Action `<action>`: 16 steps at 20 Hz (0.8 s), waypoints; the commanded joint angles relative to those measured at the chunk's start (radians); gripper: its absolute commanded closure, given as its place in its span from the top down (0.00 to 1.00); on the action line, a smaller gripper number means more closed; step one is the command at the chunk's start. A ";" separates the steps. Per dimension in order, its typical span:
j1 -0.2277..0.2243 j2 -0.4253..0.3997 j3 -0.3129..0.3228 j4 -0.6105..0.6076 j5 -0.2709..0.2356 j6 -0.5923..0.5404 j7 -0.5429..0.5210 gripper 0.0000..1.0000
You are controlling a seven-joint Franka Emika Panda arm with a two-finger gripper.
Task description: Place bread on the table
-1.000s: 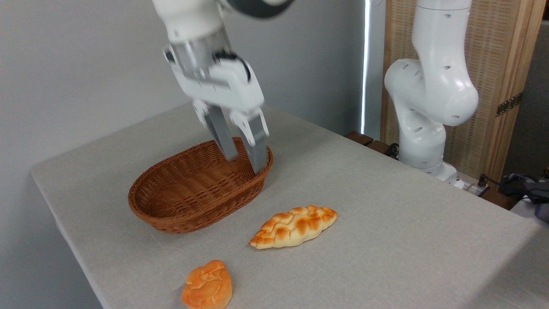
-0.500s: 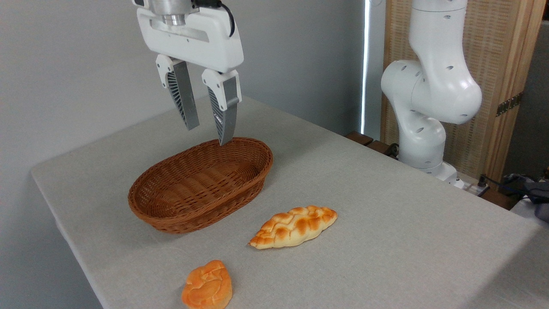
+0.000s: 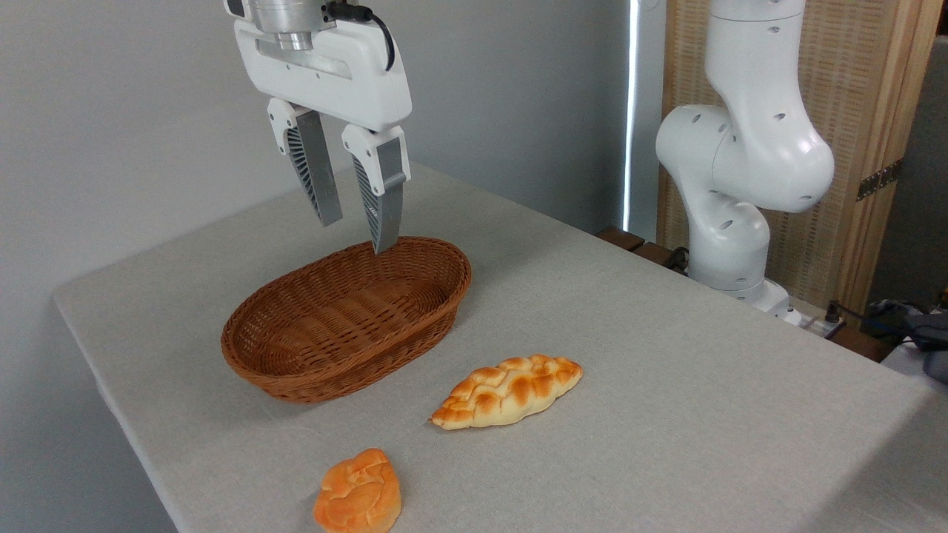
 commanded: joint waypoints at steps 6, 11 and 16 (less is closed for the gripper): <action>0.008 -0.035 -0.009 -0.062 -0.001 0.029 0.077 1.00; -0.003 -0.037 -0.002 -0.069 0.004 0.023 0.138 1.00; -0.005 -0.041 0.002 -0.067 0.012 0.018 0.152 1.00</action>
